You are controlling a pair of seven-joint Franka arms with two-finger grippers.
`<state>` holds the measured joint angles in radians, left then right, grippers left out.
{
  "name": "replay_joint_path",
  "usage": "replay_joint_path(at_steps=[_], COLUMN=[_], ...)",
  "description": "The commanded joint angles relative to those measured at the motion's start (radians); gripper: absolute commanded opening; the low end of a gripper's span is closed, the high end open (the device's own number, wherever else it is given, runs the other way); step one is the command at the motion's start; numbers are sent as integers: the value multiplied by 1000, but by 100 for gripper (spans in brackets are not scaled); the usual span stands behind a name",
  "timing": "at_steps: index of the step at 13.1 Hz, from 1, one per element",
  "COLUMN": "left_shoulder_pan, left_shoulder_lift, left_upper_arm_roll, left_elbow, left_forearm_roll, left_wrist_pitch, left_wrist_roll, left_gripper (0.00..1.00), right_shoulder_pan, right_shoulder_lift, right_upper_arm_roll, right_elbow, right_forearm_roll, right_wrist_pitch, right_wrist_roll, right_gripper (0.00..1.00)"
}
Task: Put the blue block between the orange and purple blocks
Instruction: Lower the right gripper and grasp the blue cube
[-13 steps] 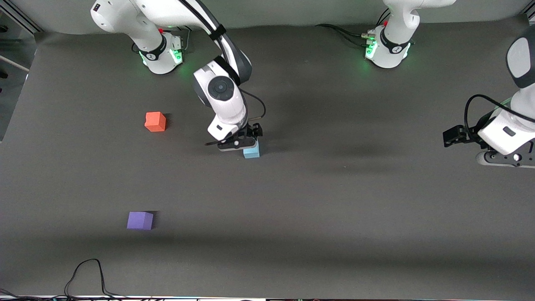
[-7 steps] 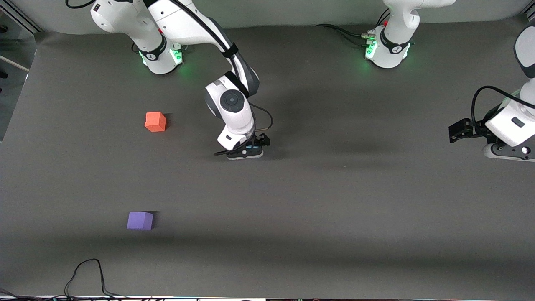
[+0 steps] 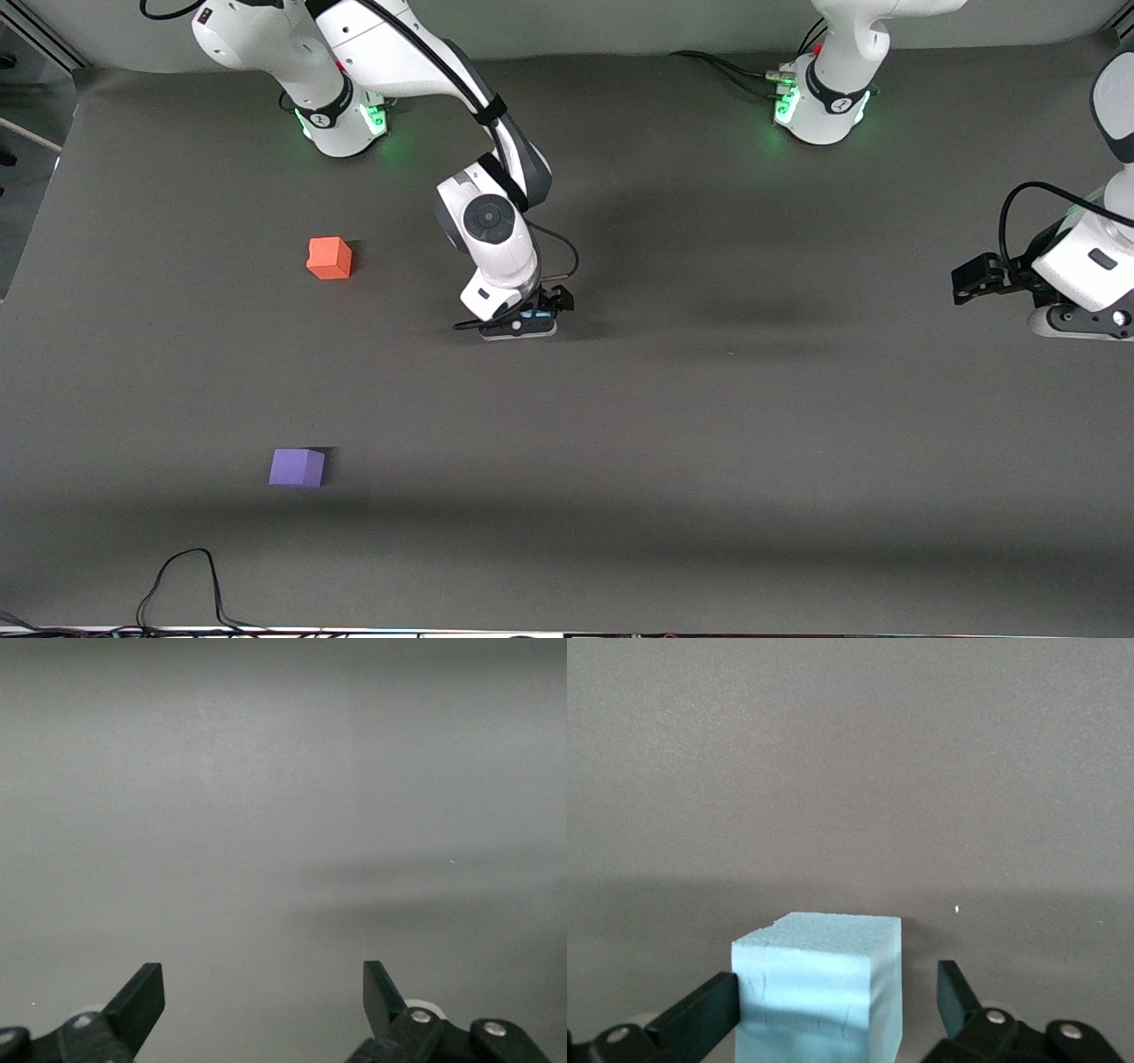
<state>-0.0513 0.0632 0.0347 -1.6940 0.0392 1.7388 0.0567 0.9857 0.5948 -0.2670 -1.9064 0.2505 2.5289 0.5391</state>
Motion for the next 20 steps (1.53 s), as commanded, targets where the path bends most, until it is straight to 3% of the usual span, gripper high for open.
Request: replay_joint_path(at_steps=[1, 9, 10, 12, 13, 14, 17, 20], left_shoulder_pan=[-10, -12, -12, -9, -7, -7, -2, -9], left_shoulder_lift=[-14, -14, -13, -13, -13, -13, -11, -10], left_upper_arm_roll=[4, 4, 4, 4, 4, 4, 4, 4], left_elbow=[0, 2, 2, 2, 2, 2, 5, 10], left_forearm_roll=[4, 2, 2, 2, 2, 2, 1, 1], left_wrist_pitch=[-19, -19, -18, -10, -8, -7, -7, -8], left_wrist_roll=[-20, -21, -21, -21, -21, -20, -21, -26], left_gripper=[100, 100, 100, 100, 100, 100, 100, 100], right_shoulder_pan=[1, 8, 7, 1, -1, -7, -38, -91], right_shoulder_lift=[7, 20, 22, 20, 20, 11, -64, -200], right_upper_arm_roll=[-8, -9, -8, -9, -9, -9, -34, -113], right_elbow=[21, 24, 21, 21, 26, 26, 30, 30], right_forearm_roll=[30, 49, 49, 49, 49, 50, 49, 49], right_wrist_pitch=[-19, -36, -38, -48, -70, -88, -194, -349], right_wrist_roll=[-25, -31, -54, -76, -83, -88, -119, -163], right_gripper=[100, 100, 88, 42, 28, 22, 22, 22])
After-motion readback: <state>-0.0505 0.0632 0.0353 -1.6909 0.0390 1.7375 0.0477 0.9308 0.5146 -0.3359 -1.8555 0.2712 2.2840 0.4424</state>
